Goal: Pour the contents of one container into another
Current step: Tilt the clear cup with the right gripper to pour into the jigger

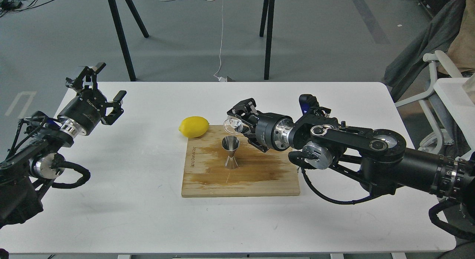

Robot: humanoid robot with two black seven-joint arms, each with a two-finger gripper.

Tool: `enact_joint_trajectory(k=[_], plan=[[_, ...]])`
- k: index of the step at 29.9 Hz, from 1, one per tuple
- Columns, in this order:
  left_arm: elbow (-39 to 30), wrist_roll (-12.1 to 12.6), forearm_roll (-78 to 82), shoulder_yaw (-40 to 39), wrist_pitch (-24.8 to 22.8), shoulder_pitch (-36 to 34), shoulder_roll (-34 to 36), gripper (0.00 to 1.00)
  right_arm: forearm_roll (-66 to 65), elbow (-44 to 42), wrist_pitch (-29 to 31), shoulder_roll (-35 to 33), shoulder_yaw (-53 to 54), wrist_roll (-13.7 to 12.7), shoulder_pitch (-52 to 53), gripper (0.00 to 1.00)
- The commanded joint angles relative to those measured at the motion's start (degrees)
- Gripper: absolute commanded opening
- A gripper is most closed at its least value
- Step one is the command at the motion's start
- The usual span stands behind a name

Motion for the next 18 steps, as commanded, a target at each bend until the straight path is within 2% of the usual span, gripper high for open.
enact_joint_trajectory(k=[1,18], plan=[[0.0,0.0,0.0,0.0,0.0,0.01,-0.01,1.0,-1.32,-0.05,-0.01,0.37,-0.31,0.05,0.42,0.32],[0.0,0.0,0.0,0.0,0.0,-0.08,0.08,1.0,-3.96,-1.28,0.08,1.52,-5.23,0.05,3.32,0.32]])
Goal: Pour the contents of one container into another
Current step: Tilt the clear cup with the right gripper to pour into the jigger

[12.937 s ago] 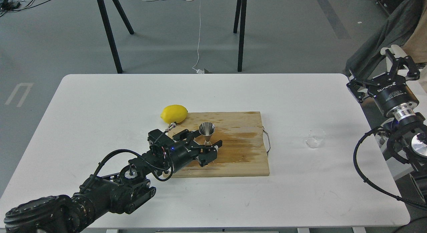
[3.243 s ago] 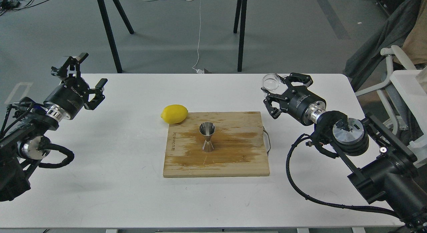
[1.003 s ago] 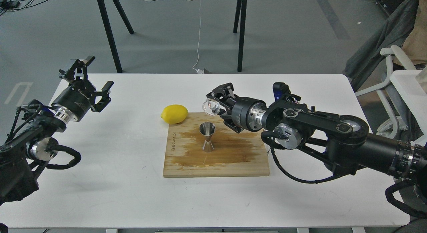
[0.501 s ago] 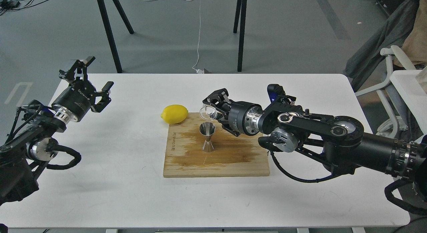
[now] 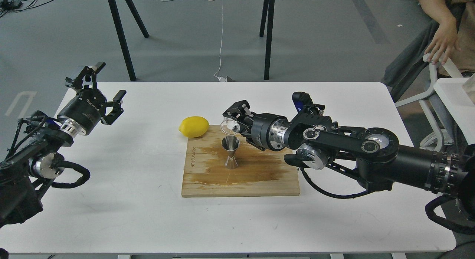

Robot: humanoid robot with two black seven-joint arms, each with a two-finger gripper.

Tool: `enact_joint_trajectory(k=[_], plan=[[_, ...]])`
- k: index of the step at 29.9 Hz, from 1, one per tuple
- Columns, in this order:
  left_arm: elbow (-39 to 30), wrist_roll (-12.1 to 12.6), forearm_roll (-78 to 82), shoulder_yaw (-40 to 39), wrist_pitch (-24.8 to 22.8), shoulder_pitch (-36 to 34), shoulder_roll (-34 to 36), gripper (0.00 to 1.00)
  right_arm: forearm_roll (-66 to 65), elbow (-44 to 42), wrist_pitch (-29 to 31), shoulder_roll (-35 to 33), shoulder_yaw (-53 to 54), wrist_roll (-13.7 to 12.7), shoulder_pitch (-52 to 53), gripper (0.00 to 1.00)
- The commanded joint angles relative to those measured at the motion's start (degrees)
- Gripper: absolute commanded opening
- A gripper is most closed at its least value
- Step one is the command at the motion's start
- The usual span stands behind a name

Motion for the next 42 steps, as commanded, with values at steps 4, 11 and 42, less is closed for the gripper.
enact_joint_trajectory(k=[4,11,42], plan=[[0.0,0.0,0.0,-0.09,0.0,0.0,0.09,1.0,-1.18,-0.31,-0.05,0.49,-1.52,0.0,0.61,0.32],[0.0,0.0,0.0,-0.09,0.0,0.09,0.27,1.0,-2.59,-1.1,0.04,1.54,-1.52,0.0,0.7,0.32],[0.0,0.0,0.0,-0.09,0.0,0.09,0.27,1.0,-8.39,-1.01,1.27,1.89,-7.23,0.09,5.0,0.33]])
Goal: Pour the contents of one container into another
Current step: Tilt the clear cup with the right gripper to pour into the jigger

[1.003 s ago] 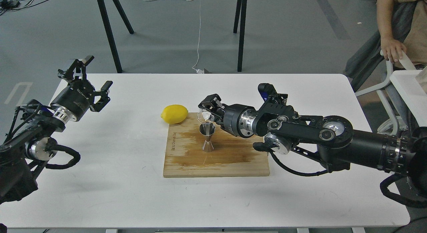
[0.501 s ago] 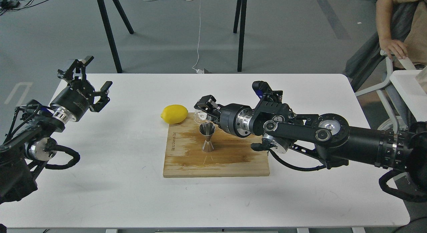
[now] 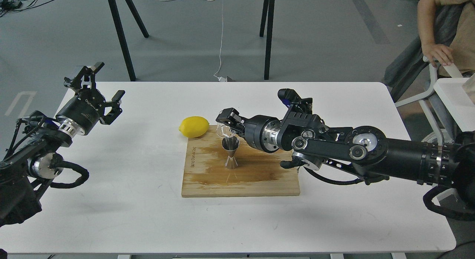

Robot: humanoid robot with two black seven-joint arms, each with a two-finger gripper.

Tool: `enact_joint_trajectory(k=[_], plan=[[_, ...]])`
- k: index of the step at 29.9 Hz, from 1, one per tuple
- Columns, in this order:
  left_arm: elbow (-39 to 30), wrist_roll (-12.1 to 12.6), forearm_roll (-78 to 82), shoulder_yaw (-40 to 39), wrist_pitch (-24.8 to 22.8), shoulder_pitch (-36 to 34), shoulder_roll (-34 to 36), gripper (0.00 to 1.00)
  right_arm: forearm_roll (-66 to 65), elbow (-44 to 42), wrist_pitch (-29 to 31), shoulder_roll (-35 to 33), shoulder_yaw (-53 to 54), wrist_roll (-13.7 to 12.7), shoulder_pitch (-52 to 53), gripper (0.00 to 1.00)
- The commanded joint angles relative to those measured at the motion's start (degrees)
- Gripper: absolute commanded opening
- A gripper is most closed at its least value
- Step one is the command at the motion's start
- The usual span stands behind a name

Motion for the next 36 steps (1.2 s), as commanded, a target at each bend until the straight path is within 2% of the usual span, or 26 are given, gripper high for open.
enact_joint_trajectory(k=[1,36], plan=[[0.0,0.0,0.0,0.0,0.0,0.0,0.0,1.0,-0.12,0.09,0.21,0.0,-1.23,-0.08,0.52,0.33],[0.0,0.0,-0.09,-0.17,0.0,0.08,0.35,1.0,-4.43,0.18,0.3,0.79,-4.74,0.0,2.98,0.33]])
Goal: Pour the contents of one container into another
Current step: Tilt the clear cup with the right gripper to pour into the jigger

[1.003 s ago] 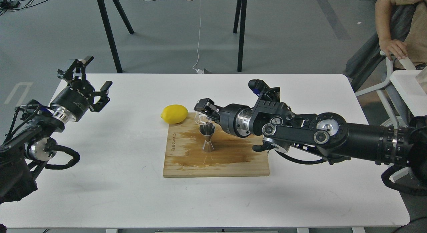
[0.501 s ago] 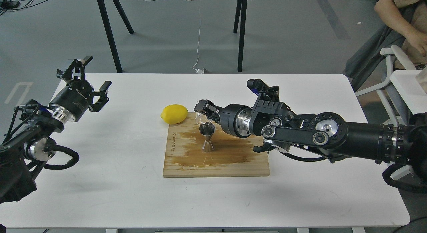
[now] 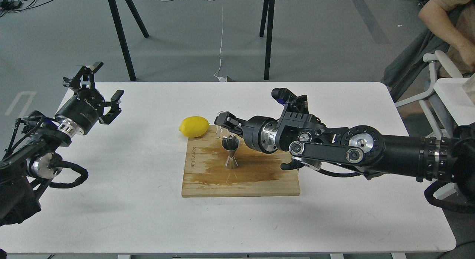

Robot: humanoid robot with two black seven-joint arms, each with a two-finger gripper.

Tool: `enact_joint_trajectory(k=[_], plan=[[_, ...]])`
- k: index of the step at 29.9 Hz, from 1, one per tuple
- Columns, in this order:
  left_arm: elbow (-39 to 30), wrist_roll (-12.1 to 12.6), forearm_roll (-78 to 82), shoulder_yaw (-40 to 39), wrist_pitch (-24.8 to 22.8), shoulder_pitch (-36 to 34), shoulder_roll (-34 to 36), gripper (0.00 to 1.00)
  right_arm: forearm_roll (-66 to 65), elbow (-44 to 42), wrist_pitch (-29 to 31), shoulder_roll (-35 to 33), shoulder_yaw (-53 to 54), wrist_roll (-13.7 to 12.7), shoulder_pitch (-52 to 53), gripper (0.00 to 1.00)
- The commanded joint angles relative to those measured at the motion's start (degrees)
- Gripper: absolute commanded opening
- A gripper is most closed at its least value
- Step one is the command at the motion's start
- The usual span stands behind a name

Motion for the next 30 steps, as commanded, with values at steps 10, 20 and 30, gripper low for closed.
enact_joint_trajectory(k=[10,20,30], plan=[[0.0,0.0,0.0,-0.05,0.0,0.08,0.15,1.0,-2.08,0.06,0.08,0.91,-2.48,0.0,2.08,0.33],[0.0,0.0,0.0,-0.05,0.0,0.08,0.15,1.0,-2.52,0.06,-0.01,0.91,-3.98,0.0,3.04,0.34],[0.0,0.0,0.0,-0.05,0.0,0.08,0.24,1.0,-3.58,0.24,-0.01,0.91,-4.24,0.0,3.75,0.34]])
